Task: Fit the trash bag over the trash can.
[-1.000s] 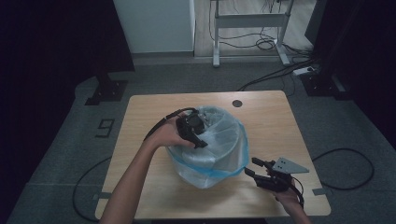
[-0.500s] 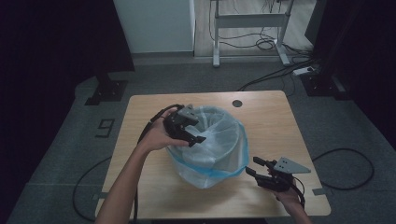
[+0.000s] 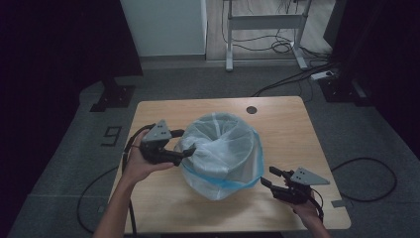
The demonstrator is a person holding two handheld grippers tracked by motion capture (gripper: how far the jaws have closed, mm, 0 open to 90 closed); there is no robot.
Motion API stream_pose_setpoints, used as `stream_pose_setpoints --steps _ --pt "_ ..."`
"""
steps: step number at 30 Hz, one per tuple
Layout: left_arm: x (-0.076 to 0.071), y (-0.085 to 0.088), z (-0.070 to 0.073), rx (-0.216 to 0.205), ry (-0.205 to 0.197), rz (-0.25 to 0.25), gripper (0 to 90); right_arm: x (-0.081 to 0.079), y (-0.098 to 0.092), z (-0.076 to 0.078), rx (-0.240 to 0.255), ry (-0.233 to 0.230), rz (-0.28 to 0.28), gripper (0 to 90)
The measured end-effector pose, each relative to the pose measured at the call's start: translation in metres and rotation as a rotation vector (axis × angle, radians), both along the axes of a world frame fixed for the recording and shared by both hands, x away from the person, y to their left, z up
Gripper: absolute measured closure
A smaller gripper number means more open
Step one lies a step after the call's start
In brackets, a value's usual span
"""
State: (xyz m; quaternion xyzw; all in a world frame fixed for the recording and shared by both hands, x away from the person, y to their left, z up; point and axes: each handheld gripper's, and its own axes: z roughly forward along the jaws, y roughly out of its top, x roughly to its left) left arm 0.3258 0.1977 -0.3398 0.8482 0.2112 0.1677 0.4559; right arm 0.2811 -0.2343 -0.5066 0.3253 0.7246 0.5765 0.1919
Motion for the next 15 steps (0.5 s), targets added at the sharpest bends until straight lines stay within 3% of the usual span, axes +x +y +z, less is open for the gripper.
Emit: stream_pose_setpoints --steps 3,5,7,15 --pt "-0.017 0.024 -0.011 -0.041 -0.011 0.054 28.1 0.000 -0.001 0.000 0.001 -0.003 -0.006 41.7" --pt "-0.020 0.030 -0.015 -0.044 -0.016 0.071 28.1 0.000 -0.001 0.000 0.003 -0.004 -0.009 41.6" --pt "-0.026 0.041 -0.023 -0.080 0.001 0.087 28.1 0.001 -0.003 0.000 0.001 -0.003 -0.020 41.3" --pt "-0.031 0.054 -0.038 -0.060 0.010 0.125 28.0 0.003 -0.008 -0.003 0.000 -0.001 -0.062 39.5"
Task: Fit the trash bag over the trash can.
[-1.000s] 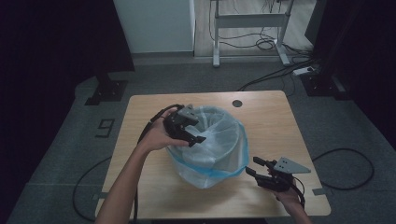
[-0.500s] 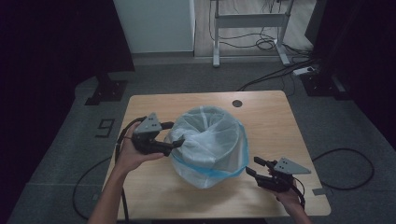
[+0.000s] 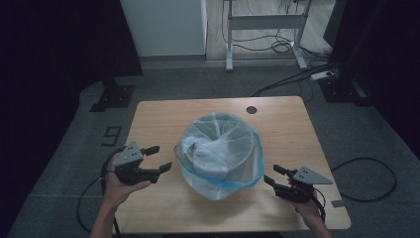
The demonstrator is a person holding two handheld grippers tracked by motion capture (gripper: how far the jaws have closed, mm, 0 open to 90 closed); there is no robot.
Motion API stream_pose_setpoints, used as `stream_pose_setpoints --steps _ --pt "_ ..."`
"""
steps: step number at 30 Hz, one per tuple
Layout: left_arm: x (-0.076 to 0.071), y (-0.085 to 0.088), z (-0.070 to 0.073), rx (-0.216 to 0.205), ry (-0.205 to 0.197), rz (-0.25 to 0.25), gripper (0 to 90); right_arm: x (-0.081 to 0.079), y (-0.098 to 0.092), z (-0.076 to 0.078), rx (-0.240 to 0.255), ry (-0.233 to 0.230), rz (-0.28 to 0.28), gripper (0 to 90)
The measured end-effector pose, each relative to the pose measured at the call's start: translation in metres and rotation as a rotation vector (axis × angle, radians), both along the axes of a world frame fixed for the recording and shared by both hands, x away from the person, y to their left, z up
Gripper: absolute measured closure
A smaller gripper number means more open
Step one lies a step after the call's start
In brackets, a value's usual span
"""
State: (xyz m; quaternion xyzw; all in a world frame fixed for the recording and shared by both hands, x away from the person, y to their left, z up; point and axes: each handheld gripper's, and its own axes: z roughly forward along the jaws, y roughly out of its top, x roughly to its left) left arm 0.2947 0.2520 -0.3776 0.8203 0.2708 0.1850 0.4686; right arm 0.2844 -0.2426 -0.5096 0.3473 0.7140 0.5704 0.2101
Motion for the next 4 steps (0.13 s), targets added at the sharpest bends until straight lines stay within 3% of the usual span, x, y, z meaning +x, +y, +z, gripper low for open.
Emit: stream_pose_setpoints --steps 4 --pt "0.0006 -0.0009 -0.0009 0.009 -0.001 0.000 27.8 0.0016 -0.0024 -0.0010 0.005 0.004 -0.012 38.5"
